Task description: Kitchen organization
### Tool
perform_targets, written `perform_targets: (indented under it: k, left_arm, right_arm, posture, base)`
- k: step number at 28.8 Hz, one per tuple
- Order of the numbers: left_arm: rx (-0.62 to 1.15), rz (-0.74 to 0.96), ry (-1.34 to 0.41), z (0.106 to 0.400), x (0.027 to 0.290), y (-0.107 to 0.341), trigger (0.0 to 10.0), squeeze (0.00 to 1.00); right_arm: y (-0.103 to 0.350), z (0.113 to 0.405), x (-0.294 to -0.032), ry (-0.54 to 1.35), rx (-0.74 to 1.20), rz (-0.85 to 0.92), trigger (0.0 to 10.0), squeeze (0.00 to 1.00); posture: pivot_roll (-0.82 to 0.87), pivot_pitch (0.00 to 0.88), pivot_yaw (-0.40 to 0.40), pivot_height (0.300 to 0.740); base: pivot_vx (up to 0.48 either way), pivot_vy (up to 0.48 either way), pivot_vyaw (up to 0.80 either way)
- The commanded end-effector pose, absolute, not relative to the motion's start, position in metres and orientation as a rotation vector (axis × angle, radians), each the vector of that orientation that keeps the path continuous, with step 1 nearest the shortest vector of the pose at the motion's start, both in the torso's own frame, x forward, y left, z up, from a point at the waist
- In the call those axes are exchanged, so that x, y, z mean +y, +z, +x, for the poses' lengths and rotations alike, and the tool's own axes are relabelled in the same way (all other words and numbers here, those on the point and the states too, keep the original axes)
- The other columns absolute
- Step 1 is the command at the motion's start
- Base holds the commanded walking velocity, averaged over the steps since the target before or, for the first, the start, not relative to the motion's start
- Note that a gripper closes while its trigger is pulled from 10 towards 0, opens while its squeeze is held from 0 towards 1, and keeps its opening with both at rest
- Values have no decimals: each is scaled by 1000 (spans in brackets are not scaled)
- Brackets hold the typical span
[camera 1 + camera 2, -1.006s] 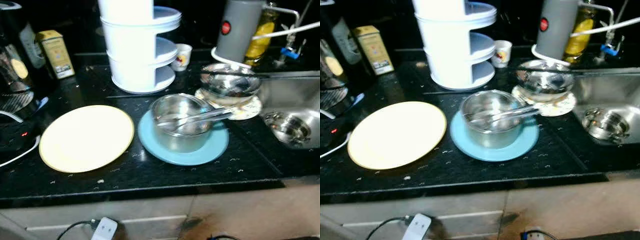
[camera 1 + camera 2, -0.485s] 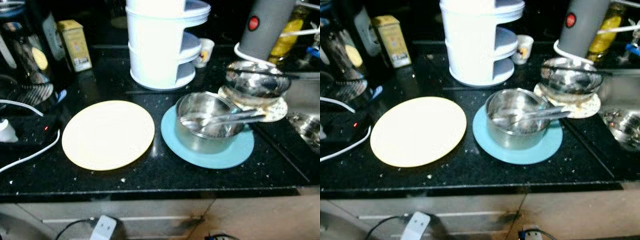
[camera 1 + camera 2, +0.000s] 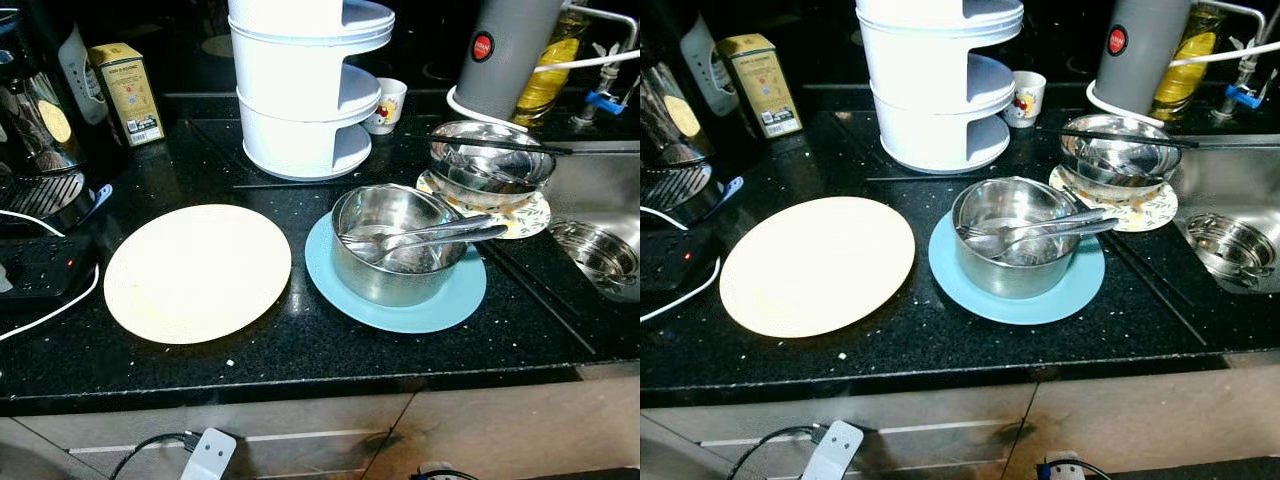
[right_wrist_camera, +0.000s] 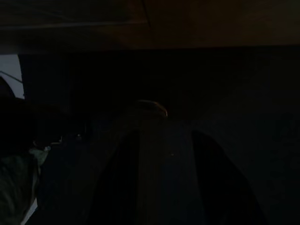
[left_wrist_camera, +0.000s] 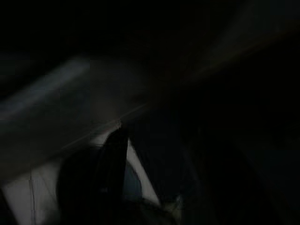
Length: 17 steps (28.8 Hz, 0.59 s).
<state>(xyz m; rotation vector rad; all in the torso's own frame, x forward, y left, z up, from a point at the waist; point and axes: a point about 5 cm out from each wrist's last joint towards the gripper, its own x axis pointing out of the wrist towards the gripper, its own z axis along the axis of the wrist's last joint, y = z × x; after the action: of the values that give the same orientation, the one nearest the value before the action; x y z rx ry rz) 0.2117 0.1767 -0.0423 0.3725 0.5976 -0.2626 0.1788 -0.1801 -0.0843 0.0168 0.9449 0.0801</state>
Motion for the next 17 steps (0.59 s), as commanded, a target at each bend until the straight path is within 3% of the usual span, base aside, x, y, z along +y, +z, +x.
perform_targets:
  k: [1,7,17]
  left_arm:
    - [530,392,-357,210,170,-31,10000,0]
    - [284,374,-526,199,160,26,10000,0]
    - [196,369,-667,165,166,53,10000,0]
  right_arm:
    - [-90,168,-178,104,984,14,10000,0]
    - [-89,167,-184,122,983,-8,10000,0]
    - [-88,165,-183,187,961,-15,10000,0]
  posture:
    - [-31,173,-14,740]
    - [-18,167,-20,740]
    - [-22,161,-21,740]
  base:
    - [0,0,0]
    - [0,0,0]
    - [0,0,0]
